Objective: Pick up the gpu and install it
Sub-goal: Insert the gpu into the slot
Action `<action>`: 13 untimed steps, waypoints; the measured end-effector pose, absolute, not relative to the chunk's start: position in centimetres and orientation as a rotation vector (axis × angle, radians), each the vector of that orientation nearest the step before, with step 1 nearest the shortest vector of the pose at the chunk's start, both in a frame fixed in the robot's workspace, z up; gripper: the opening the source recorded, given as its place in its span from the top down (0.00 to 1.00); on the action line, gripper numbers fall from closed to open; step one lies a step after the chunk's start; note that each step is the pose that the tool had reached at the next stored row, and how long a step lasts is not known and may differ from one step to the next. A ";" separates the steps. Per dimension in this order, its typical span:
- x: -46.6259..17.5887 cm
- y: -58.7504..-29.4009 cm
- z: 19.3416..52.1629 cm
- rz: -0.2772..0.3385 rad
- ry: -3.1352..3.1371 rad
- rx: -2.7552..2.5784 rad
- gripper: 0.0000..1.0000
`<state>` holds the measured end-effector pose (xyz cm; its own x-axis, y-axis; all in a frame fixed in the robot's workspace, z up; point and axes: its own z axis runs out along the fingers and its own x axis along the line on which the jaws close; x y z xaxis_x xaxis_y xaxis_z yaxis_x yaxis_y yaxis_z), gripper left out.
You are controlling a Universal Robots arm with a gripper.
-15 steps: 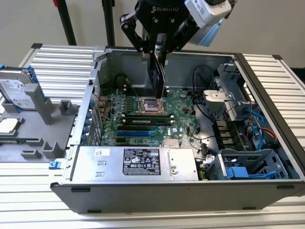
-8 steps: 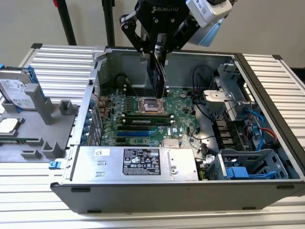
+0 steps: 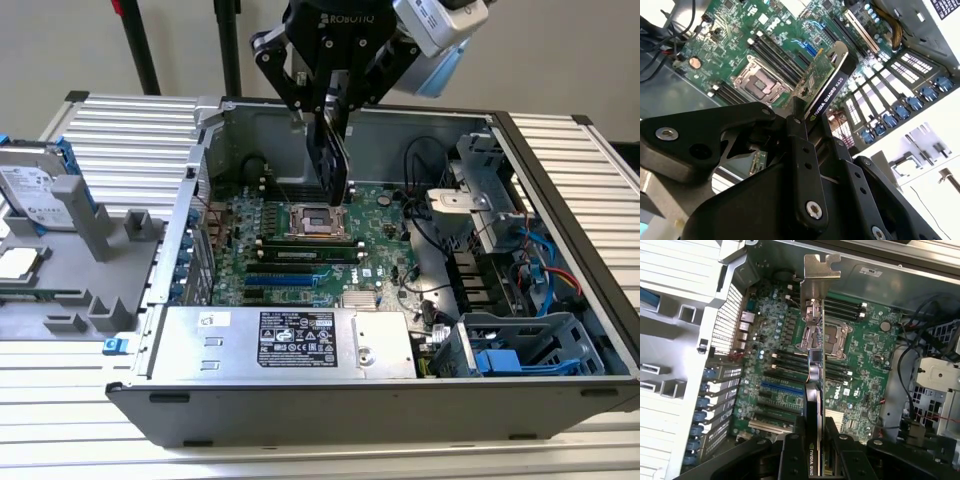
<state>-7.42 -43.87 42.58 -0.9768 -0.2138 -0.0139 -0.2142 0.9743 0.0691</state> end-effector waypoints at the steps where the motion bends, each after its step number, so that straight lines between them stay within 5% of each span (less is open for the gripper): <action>1: -7.4 -43.9 42.6 0.110 3.114 -0.345 1.00; 13: -7.4 -43.9 42.6 0.111 3.106 -0.430 1.00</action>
